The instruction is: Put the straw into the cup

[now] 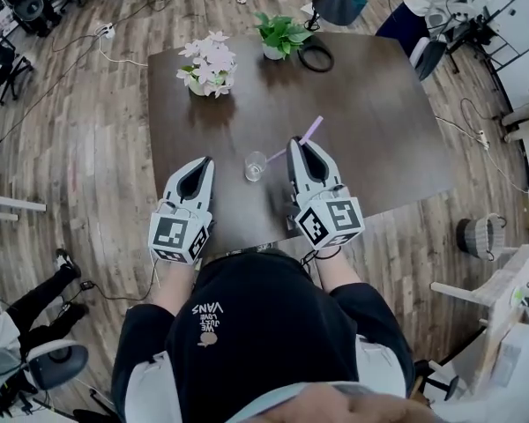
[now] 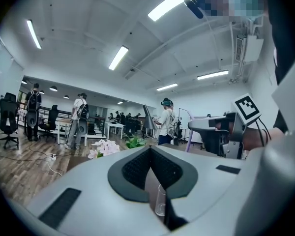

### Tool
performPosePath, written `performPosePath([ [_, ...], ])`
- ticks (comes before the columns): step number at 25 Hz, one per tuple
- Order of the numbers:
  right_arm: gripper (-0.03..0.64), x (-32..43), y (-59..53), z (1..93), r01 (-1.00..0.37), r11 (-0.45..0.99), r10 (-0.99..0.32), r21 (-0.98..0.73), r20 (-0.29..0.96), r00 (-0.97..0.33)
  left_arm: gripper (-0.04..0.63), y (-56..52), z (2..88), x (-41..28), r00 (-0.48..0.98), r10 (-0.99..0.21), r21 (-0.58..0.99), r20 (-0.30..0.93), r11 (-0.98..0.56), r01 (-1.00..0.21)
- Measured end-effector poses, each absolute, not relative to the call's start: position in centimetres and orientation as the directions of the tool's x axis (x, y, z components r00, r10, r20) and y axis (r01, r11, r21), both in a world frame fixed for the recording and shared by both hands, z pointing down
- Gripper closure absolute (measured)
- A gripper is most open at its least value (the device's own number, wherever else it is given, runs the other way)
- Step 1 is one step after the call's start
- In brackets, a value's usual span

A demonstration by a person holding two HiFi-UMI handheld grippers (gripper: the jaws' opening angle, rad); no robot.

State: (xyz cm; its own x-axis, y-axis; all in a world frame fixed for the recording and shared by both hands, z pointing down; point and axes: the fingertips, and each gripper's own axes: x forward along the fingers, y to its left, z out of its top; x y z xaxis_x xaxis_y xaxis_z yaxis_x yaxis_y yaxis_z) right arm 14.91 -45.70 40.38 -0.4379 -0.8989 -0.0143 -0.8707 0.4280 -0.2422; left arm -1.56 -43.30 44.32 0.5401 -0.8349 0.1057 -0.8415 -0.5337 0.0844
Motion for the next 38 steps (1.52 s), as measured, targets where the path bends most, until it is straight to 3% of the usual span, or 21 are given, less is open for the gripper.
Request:
performPosePath([
  [24, 0.575, 11.5, -47.8, 49.1, -0.833, 0.488, -0.826, -0.262, 0.169, -0.537, 0.584, -43.7, 45.4, -0.2, 0.532, -0.837, 0.102, 0.128, -0.523, -0.846],
  [32, 0.431, 10.5, -47.0, 48.9, -0.821, 0.525, -0.804, -0.223, 0.185, -0.565, 0.585, -43.7, 45.2, -0.2, 0.533, -0.836, 0.105, 0.127, -0.523, -0.846],
  [38, 0.411, 10.6, -46.8, 48.1, -0.824, 0.525, -0.814, -0.214, 0.157, -0.559, 0.585, -43.8, 45.5, -0.3, 0.538, -0.834, 0.117, 0.124, -0.526, -0.842],
])
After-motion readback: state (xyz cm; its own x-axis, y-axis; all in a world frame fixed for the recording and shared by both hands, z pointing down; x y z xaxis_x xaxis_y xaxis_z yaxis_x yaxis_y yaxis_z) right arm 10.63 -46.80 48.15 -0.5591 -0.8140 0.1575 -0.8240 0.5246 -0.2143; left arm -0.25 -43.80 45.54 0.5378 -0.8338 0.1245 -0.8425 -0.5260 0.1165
